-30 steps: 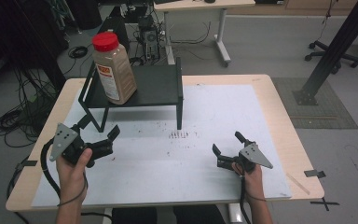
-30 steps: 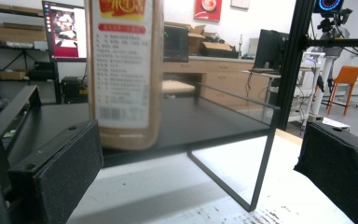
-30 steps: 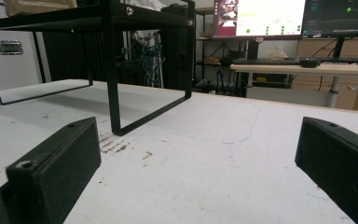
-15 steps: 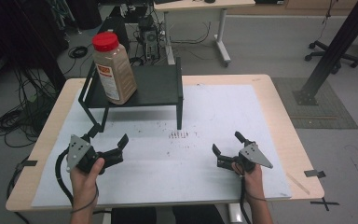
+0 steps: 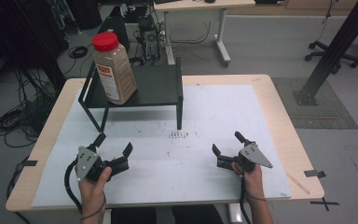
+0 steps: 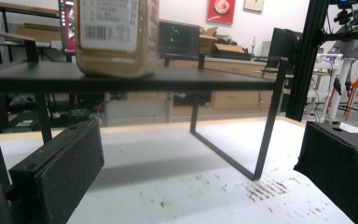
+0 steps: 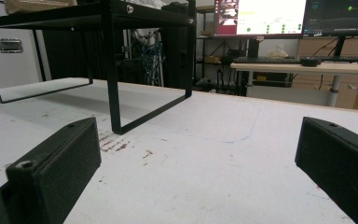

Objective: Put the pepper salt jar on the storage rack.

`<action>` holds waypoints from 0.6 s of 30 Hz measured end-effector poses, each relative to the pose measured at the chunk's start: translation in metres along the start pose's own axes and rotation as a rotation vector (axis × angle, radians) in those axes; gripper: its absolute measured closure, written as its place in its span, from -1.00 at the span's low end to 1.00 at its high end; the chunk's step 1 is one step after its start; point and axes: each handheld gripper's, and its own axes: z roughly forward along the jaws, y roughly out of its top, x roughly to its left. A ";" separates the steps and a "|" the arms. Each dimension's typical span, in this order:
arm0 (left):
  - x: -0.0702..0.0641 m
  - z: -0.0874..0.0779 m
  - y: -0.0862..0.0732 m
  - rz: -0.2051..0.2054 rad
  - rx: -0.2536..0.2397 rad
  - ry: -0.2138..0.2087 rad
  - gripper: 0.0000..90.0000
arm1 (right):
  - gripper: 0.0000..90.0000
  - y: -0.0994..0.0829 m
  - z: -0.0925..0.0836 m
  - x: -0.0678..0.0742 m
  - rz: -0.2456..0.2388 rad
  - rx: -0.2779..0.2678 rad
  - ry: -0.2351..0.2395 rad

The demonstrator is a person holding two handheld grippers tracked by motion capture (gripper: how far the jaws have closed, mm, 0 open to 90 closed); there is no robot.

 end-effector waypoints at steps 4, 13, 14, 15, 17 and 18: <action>-0.002 0.000 -0.011 0.006 0.012 -0.006 -0.99 | -1.00 0.000 0.000 0.000 -0.001 0.001 0.000; -0.005 0.001 -0.033 -0.001 0.018 -0.020 -0.99 | -1.00 0.000 0.000 0.000 -0.001 0.002 -0.001; -0.006 0.001 -0.035 -0.002 0.018 -0.021 -0.99 | -1.00 0.000 0.000 0.000 0.000 0.002 -0.001; -0.006 0.001 -0.036 -0.004 0.023 -0.022 -0.99 | -1.00 0.000 0.000 0.000 -0.001 0.002 -0.001; -0.006 0.001 -0.040 -0.001 0.026 -0.021 -0.99 | -1.00 0.000 0.000 0.000 -0.001 0.002 -0.001; -0.006 0.001 -0.043 -0.007 0.025 -0.025 -0.99 | -1.00 0.000 0.000 0.000 -0.001 0.001 -0.001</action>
